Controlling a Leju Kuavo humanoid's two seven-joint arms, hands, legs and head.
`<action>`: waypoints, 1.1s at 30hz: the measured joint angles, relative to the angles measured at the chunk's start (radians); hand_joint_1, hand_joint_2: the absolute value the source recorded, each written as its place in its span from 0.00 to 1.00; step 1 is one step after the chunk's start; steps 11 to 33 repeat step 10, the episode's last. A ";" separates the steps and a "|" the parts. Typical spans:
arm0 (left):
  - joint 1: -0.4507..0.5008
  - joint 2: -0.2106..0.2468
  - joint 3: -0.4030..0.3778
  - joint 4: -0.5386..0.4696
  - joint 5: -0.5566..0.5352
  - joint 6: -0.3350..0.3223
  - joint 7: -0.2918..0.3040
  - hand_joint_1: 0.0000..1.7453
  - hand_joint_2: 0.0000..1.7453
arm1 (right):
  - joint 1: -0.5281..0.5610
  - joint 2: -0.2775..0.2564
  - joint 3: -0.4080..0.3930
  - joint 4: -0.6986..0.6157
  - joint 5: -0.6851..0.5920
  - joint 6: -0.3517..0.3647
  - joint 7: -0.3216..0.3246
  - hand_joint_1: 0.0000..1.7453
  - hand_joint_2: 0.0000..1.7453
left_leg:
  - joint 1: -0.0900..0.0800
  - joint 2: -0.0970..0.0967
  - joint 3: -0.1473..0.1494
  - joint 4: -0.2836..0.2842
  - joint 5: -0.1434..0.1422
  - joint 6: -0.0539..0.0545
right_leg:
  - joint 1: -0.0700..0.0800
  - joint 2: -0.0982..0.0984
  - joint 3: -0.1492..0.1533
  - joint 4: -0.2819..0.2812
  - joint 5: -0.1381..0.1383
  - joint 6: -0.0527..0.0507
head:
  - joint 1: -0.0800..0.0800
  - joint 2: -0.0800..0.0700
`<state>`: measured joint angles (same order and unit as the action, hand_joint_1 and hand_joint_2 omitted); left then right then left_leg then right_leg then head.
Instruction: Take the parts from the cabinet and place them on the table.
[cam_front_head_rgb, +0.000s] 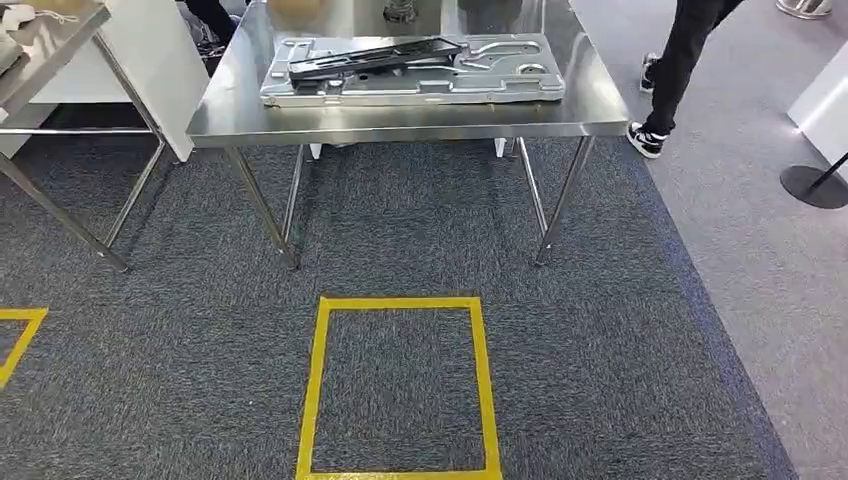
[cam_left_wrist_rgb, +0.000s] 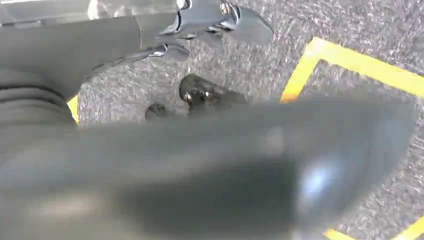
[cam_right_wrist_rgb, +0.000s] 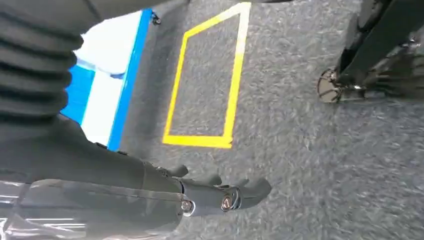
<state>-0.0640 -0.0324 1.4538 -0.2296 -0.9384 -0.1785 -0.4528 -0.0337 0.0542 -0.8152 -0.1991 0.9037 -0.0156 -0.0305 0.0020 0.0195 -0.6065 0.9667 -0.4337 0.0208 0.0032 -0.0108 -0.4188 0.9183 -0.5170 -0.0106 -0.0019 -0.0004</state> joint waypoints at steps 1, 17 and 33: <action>0.000 0.000 0.000 0.000 0.000 0.000 0.003 0.00 1.00 | 0.000 0.000 0.000 0.000 0.000 0.000 0.006 0.00 1.00 | 0.000 -0.001 0.000 -0.002 0.020 0.016 | 0.002 0.000 0.000 0.001 0.001 -0.001 | 0.000 0.000; 0.000 0.000 0.000 0.000 -0.007 -0.008 0.026 0.00 1.00 | -0.004 0.001 -0.027 0.000 -0.006 0.001 0.000 0.00 1.00 | 0.009 -0.005 -0.007 -0.015 0.084 -0.034 | 0.008 -0.001 -0.014 0.011 -0.001 -0.005 | 0.001 0.000; 0.000 0.000 0.000 0.000 -0.007 -0.008 0.026 0.00 1.00 | -0.004 0.001 -0.027 0.000 -0.006 0.001 0.000 0.00 1.00 | 0.009 -0.005 -0.007 -0.015 0.084 -0.034 | 0.008 -0.001 -0.014 0.011 -0.001 -0.005 | 0.001 0.000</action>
